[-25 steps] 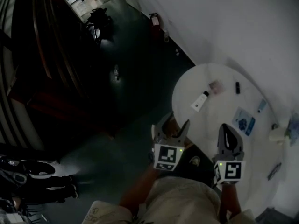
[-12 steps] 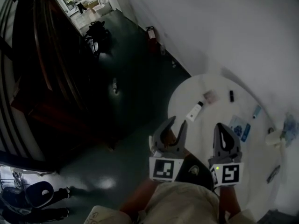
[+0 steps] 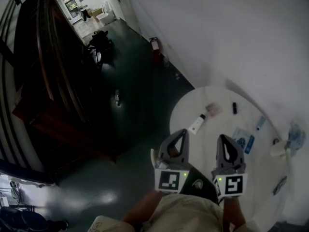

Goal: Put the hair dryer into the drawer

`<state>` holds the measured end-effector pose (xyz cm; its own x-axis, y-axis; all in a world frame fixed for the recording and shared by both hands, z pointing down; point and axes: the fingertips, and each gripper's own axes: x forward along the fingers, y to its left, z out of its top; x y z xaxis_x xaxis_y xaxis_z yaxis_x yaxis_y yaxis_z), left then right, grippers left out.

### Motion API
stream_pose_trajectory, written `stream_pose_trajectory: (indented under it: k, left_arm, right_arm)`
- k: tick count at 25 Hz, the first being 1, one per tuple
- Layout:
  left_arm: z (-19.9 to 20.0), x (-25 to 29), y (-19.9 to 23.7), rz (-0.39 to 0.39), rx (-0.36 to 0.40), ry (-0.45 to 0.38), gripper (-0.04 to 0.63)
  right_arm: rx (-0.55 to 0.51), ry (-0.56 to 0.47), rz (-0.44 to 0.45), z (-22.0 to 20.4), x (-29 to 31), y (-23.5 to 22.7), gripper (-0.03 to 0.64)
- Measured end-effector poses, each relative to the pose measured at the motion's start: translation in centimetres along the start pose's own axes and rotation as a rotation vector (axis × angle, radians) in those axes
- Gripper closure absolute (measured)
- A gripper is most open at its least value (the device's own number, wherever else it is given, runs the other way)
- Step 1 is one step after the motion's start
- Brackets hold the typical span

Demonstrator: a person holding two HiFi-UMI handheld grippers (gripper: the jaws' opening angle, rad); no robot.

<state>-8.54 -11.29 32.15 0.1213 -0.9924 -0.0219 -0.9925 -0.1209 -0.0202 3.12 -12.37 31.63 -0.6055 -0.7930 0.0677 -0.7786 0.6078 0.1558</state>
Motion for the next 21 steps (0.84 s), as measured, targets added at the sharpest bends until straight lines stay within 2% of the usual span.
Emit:
stream_pose_trajectory:
  k: [14, 21]
  left_arm:
    - [-2.3, 0.2, 0.1, 0.028, -0.003, 0.048, 0.592]
    - [-1.9, 0.4, 0.7, 0.042, -0.014, 0.028, 0.592]
  right_arm:
    - [-0.016, 0.018, 0.021, -0.8, 0.6, -0.1, 0.611]
    - [-0.025, 0.018, 0.036, -0.7, 1.3, 0.2, 0.611]
